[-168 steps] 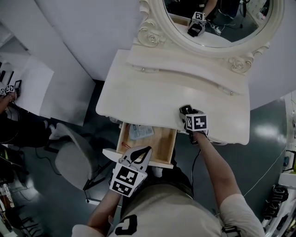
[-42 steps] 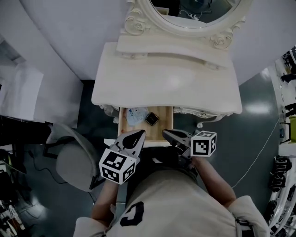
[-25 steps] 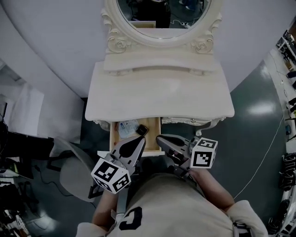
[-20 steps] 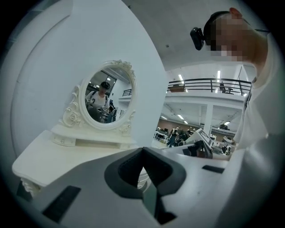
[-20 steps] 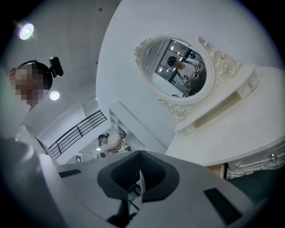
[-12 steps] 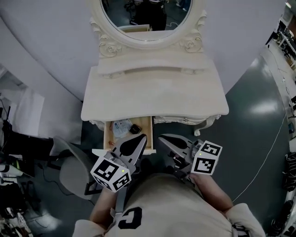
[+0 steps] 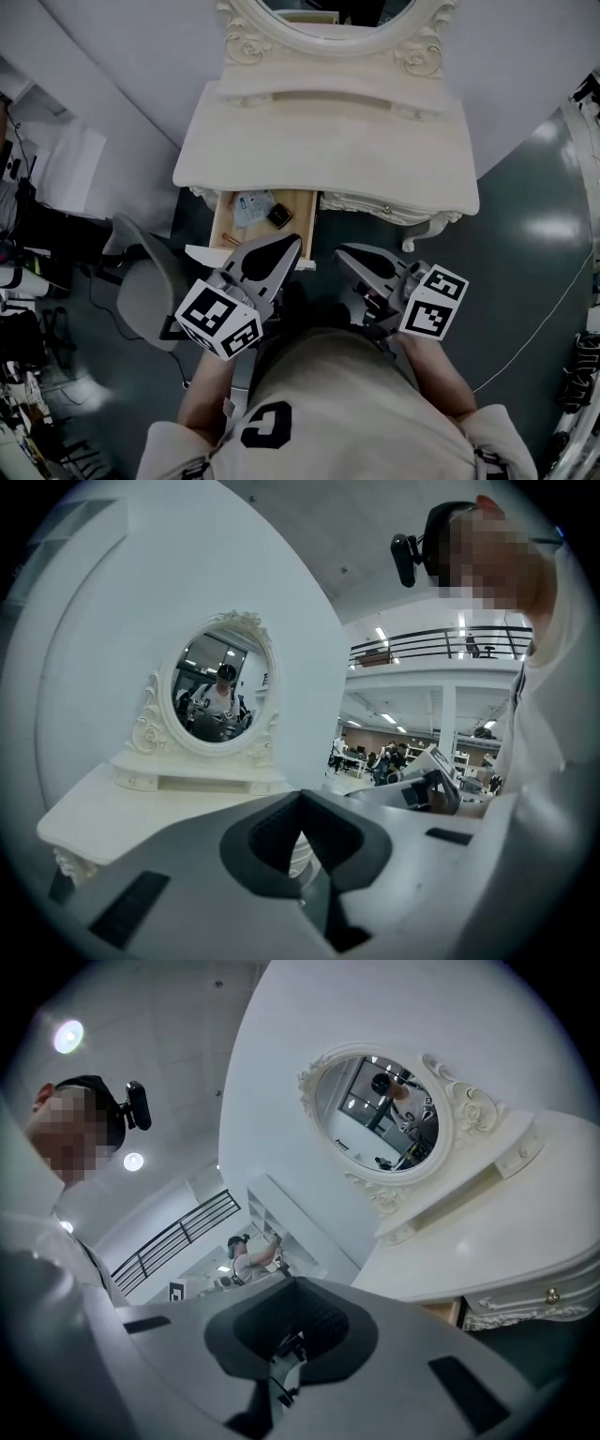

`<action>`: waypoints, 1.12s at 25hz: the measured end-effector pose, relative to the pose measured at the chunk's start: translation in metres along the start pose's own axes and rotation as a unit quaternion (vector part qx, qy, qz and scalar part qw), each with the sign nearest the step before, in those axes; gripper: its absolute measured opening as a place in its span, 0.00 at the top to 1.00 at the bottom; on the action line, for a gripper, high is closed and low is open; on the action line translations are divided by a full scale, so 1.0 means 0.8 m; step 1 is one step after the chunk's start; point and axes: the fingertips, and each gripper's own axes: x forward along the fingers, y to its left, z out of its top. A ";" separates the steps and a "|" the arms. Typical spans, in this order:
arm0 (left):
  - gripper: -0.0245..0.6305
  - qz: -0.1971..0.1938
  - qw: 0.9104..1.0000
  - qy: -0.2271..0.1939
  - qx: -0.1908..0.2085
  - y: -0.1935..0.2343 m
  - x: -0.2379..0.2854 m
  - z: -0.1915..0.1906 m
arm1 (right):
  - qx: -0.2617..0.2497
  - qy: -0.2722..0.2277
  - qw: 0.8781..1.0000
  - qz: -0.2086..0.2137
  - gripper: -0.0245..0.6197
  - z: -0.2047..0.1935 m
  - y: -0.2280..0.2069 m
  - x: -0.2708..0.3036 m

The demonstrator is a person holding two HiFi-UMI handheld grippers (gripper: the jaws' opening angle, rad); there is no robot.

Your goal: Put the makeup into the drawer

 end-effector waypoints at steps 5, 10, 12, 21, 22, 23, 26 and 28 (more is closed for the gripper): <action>0.88 0.024 1.000 0.010 -0.010 -0.004 -0.008 -0.018 | 0.010 0.018 1.000 0.011 0.92 -0.013 -0.003 -0.002; 0.88 0.025 1.000 0.015 0.003 -0.010 -0.016 -0.020 | 0.009 0.029 0.999 0.019 0.92 -0.020 0.005 0.004; 0.88 0.021 1.000 0.017 0.011 -0.007 -0.021 -0.018 | 0.003 0.029 0.999 0.017 0.92 -0.019 0.010 0.010; 0.88 -0.006 0.999 0.020 0.028 0.036 -0.052 -0.014 | -0.018 0.033 0.999 -0.006 0.92 -0.026 0.023 0.067; 0.88 -0.009 0.999 0.022 0.026 0.042 -0.057 -0.016 | -0.019 0.036 0.999 -0.009 0.92 -0.031 0.025 0.075; 0.88 -0.012 0.999 0.023 0.025 0.049 -0.062 -0.018 | -0.021 0.039 0.999 -0.012 0.92 -0.035 0.027 0.083; 0.88 -0.019 0.999 0.024 0.022 0.062 -0.071 -0.020 | -0.024 0.041 0.999 -0.022 0.92 -0.041 0.030 0.097; 0.88 -0.025 0.999 0.024 0.019 0.068 -0.074 -0.020 | -0.022 0.039 0.999 -0.025 0.92 -0.043 0.030 0.104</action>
